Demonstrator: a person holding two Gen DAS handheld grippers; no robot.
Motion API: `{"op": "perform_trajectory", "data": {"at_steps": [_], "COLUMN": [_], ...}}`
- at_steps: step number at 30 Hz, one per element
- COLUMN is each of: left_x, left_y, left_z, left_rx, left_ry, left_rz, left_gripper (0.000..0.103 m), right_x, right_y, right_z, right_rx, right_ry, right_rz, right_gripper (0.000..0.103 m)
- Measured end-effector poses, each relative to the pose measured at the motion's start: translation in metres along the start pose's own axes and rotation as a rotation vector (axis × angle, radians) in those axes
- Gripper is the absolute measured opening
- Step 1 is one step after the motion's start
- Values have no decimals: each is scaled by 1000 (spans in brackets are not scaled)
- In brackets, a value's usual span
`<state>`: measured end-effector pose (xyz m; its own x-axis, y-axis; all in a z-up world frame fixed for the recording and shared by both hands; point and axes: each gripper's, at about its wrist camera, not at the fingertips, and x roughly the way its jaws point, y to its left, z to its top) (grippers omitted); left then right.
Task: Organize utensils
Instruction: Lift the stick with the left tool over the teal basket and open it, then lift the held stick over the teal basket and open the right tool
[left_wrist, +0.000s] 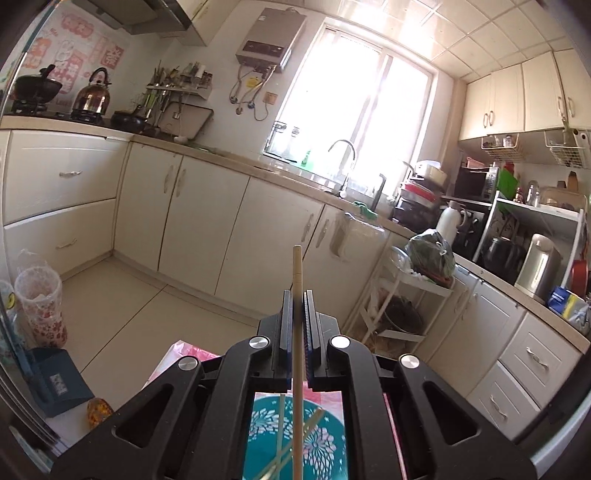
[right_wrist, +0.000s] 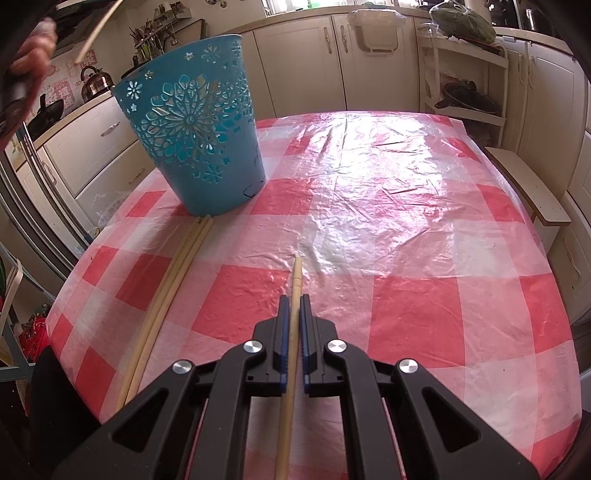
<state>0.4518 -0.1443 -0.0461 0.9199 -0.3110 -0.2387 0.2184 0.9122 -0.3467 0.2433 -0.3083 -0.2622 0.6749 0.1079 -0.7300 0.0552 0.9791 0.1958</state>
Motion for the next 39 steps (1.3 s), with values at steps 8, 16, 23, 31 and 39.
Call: {"op": "perform_trajectory", "data": {"at_steps": [8,16,23,31,39], "left_x": [31,23,-40,-97,-114], "left_y": [3,0,24,87,142], "left_z": [-33,-57,-65,-110,-180], "left_rx": [19,145,185,143,70], "left_ry": [34,131,149,257,383], "left_rz": [41,85,170,237,336], "left_gripper": [5,8,61,70,70], "right_x": [2,2,-1,1,-13], "right_y": [1,0,-15,9,0], "right_z": [2,3,3,7,9], "right_rx": [-3,-6,70,-70,25], "right_ry": [8,16,38,79,53], "right_rz": [4,12,81,-30,27], "right_gripper": [6,6,6,5,6]}}
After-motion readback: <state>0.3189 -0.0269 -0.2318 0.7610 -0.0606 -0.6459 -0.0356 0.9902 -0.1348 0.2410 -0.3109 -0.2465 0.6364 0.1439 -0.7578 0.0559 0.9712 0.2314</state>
